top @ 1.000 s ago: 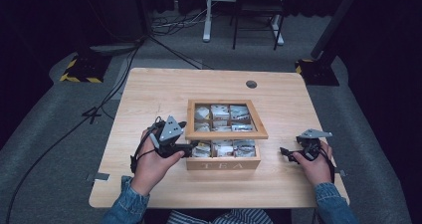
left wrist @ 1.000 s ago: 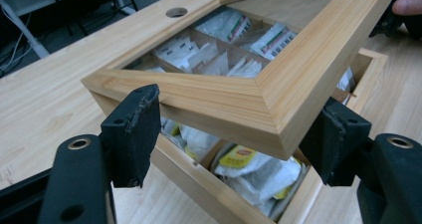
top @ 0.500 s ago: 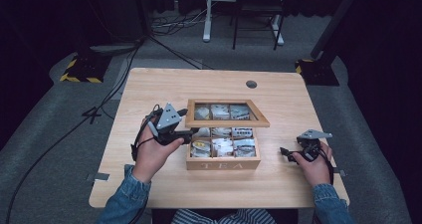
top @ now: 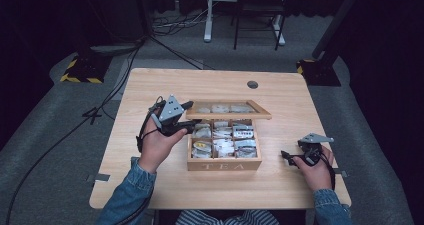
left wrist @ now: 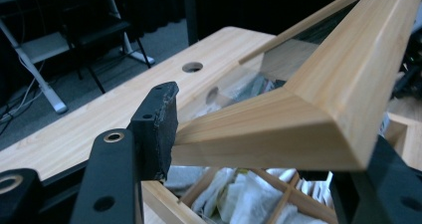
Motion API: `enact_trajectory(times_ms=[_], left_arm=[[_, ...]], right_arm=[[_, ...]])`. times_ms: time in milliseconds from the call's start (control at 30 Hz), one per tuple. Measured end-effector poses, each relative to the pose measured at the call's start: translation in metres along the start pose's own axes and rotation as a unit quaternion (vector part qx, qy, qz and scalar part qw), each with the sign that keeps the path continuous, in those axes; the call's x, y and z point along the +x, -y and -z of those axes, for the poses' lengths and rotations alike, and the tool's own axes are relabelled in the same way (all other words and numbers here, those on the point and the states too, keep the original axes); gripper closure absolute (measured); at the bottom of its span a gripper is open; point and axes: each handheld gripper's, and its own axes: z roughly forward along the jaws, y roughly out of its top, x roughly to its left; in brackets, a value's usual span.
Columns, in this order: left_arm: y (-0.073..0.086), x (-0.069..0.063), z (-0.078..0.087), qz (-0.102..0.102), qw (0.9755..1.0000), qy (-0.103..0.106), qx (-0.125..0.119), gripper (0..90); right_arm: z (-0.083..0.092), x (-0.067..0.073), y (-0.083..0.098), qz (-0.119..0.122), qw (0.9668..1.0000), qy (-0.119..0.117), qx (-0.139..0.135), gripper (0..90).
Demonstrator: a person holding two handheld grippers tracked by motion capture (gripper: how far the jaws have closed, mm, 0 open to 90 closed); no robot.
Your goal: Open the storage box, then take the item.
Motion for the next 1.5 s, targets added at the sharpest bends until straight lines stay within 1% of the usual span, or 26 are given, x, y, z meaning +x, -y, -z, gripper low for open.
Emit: enact_trajectory(times_ms=[167,267,333,400,500,600,700,933,1033,1133,1200,1300,1367,1400,1433,1500], left_arm=[[-0.003,0.004,-0.001,-0.001,0.9999,-0.006,-0.012,45.4],[-0.003,0.006,-0.001,0.0,0.9996,-0.011,-0.025,46.3],[-0.002,0.009,-0.001,-0.001,0.9993,-0.018,-0.035,48.0],[0.0,0.012,0.0,0.002,0.9988,-0.022,-0.044,50.7],[0.0,0.014,0.002,0.002,0.9985,-0.029,-0.047,54.2],[-0.001,0.015,0.002,-0.004,0.9981,-0.037,-0.05,56.6],[-0.001,0.017,0.002,-0.008,0.9977,-0.04,-0.054,57.5],[-0.002,0.018,0.001,-0.005,0.9975,-0.042,-0.057,57.8],[-0.003,0.019,0.0,-0.003,0.9976,-0.042,-0.055,57.8],[-0.004,0.019,0.0,0.0,0.9976,-0.042,-0.055,57.8],[-0.004,0.019,0.0,0.002,0.9976,-0.043,-0.055,57.8],[-0.004,0.02,0.0,0.001,0.9976,-0.042,-0.055,57.8],[-0.004,0.02,0.0,0.0,0.9976,-0.041,-0.055,57.7],[-0.004,0.02,0.0,0.001,0.9977,-0.04,-0.056,57.7],[-0.003,0.019,0.0,0.002,0.9978,-0.039,-0.054,57.7],[-0.003,0.018,0.001,0.0,0.9978,-0.04,-0.052,57.7]], right_arm=[[0.004,0.003,0.003,0.002,1.0,-0.002,0.0,11.9],[0.005,0.004,0.005,0.0,1.0,-0.003,0.0,12.1],[0.006,0.005,0.006,-0.002,1.0,-0.001,0.0,12.2],[0.007,0.006,0.006,-0.003,1.0,-0.001,0.0,12.2],[0.007,0.006,0.006,-0.003,1.0,0.001,0.0,12.4],[0.007,0.007,0.007,-0.005,1.0,0.002,-0.001,13.0],[0.008,0.007,0.007,-0.005,1.0,0.003,-0.001,13.7],[0.009,0.008,0.008,-0.005,1.0,0.004,-0.002,15.7],[0.011,0.009,0.009,-0.009,0.9999,0.003,-0.005,19.1],[0.014,0.008,0.011,-0.017,0.9997,0.012,-0.012,28.2],[0.015,0.007,0.012,-0.021,0.9996,0.015,-0.015,32.3],[0.018,0.006,0.014,-0.031,0.9992,0.015,-0.02,34.8],[0.019,0.005,0.014,-0.036,0.9991,0.015,-0.016,36.6],[0.02,0.005,0.013,-0.038,0.9991,0.013,-0.013,36.7],[0.021,0.004,0.012,-0.037,0.9991,0.013,-0.014,36.7],[0.022,0.006,0.011,-0.042,0.9989,0.007,-0.017,37.1]])
